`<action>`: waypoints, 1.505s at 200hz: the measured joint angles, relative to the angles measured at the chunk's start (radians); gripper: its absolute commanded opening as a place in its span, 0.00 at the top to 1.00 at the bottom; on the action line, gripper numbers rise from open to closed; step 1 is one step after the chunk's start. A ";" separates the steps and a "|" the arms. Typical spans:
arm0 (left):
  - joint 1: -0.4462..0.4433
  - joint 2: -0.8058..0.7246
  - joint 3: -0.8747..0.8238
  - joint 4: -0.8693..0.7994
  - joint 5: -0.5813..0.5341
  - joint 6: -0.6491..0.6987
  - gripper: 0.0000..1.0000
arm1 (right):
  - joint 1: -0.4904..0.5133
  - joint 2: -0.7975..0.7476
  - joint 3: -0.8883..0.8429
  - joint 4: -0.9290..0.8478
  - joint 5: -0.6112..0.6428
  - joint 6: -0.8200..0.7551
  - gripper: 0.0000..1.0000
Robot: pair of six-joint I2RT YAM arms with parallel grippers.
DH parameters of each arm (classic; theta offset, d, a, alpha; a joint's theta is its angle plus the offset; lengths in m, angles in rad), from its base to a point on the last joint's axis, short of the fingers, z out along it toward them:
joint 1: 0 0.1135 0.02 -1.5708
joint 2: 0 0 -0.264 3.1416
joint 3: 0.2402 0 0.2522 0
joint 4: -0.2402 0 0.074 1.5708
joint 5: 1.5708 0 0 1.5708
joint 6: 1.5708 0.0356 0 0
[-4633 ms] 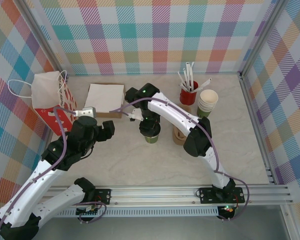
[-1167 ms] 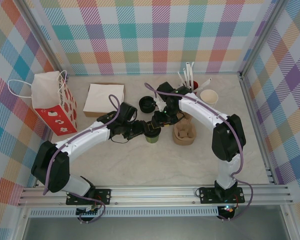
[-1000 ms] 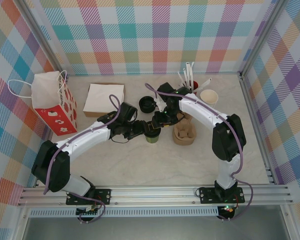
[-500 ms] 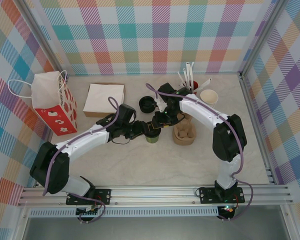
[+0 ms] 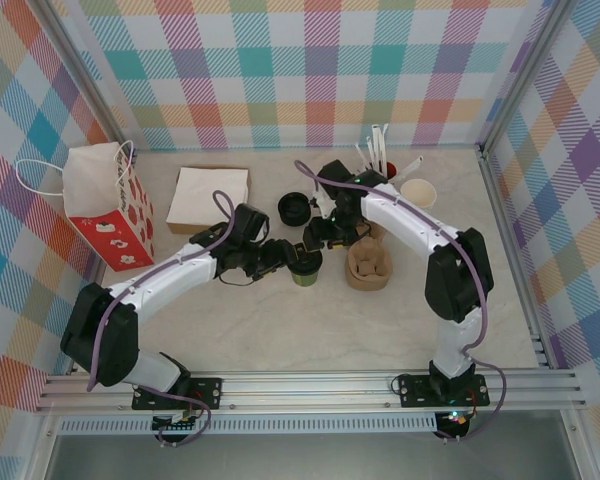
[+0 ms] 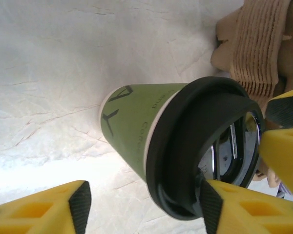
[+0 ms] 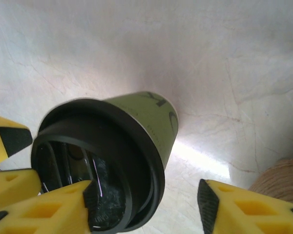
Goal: Pack the takeout coffee
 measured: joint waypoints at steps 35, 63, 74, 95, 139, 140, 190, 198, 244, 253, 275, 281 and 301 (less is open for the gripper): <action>0.053 -0.020 0.050 -0.069 -0.016 0.026 0.26 | -0.023 -0.106 -0.124 0.089 -0.060 0.051 0.31; 0.105 -0.072 0.050 -0.114 -0.023 0.040 0.26 | -0.023 -0.127 -0.208 0.168 -0.146 0.092 0.29; 0.124 -0.092 0.048 -0.126 -0.022 0.047 0.25 | -0.023 -0.127 -0.232 0.193 -0.174 0.105 0.28; 0.151 -0.127 0.037 -0.143 -0.022 0.058 0.25 | -0.023 -0.118 -0.237 0.224 -0.218 0.121 0.28; 0.201 -0.169 0.005 -0.172 -0.019 0.063 0.25 | -0.022 -0.047 -0.196 0.247 -0.282 0.124 0.28; 0.202 -0.170 0.005 -0.173 -0.019 0.063 0.25 | -0.022 -0.045 -0.194 0.246 -0.283 0.124 0.29; 0.209 -0.186 0.001 -0.179 0.002 0.078 0.25 | -0.016 0.050 -0.055 0.253 -0.341 0.120 0.29; 0.209 -0.187 0.001 -0.177 0.016 0.080 0.25 | -0.016 0.059 -0.037 0.255 -0.343 0.119 0.29; 0.209 -0.187 -0.024 -0.138 0.127 0.084 0.25 | -0.017 0.051 -0.023 0.219 -0.272 0.092 0.31; 0.208 -0.185 -0.029 -0.129 0.146 0.084 0.25 | -0.018 0.045 -0.023 0.204 -0.253 0.086 0.33; 0.200 -0.169 -0.032 -0.096 0.190 0.083 0.25 | -0.018 0.017 -0.035 0.180 -0.220 0.074 0.38; 0.195 -0.160 -0.032 -0.086 0.200 0.084 0.25 | -0.018 0.007 -0.045 0.177 -0.215 0.073 0.40; 0.169 -0.121 -0.032 -0.061 0.214 0.084 0.25 | -0.018 -0.020 -0.078 0.166 -0.212 0.074 0.43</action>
